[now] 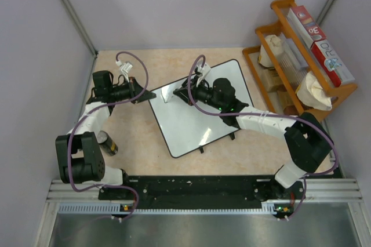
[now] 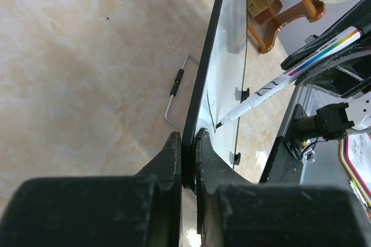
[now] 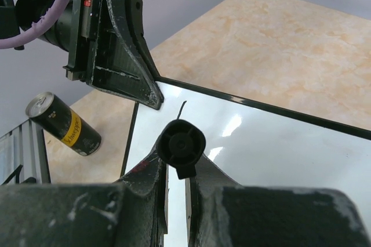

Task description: Write a sentence on the whiteboard

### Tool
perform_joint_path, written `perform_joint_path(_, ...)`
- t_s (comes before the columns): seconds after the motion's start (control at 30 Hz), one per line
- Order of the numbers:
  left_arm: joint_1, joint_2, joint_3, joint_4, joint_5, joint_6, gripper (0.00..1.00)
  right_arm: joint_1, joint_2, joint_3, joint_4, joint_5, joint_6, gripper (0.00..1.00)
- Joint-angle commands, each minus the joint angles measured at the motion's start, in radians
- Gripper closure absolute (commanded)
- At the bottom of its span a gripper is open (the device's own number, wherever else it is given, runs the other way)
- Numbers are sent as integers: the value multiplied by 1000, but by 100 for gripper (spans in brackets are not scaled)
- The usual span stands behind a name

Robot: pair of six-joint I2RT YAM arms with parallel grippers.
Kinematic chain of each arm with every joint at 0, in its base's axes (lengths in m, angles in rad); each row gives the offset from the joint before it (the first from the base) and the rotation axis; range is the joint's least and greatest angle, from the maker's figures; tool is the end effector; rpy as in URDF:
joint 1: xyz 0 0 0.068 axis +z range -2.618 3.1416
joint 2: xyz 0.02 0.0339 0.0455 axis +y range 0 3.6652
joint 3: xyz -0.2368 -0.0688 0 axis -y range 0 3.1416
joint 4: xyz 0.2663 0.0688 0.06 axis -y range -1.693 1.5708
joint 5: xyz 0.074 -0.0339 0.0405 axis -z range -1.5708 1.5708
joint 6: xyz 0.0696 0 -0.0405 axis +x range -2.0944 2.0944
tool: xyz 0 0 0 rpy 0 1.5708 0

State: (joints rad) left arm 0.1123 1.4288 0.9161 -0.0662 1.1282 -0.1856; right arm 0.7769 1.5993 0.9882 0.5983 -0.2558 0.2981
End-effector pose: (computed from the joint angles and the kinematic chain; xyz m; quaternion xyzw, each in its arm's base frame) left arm 0.3398 -0.0250 0.2128 0.1413 0.7728 -0.4847 0.3846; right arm 0.2876 0.3074 0.2447 -0.2544 0.6644 0.4347 0.5521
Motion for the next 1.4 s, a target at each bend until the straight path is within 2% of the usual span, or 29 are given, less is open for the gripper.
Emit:
perform_joint_path(0.0,-13,-14,-14,26,-131,135,100,-7,-35,-13,-43,81,-31,100)
perform_joint_path(0.27,-14,-14,-13,23,-133,137,100,-14,-61,-17,-55,75,-51,100)
perform_joint_path(0.43,-16,-14,-13,23,-133,138,100,-14,-102,-31,-8,20,-16,100)
perform_joint_path(0.63,-16,-13,-13,20,-134,140,100,-30,-134,-25,29,26,24,100)
perform_joint_path(1.0,-17,-8,-13,20,-134,141,100,-51,-64,70,-3,30,35,100)
perform_joint_path(1.37,-19,-10,-11,17,-133,141,100,-51,-33,84,-17,27,24,100)
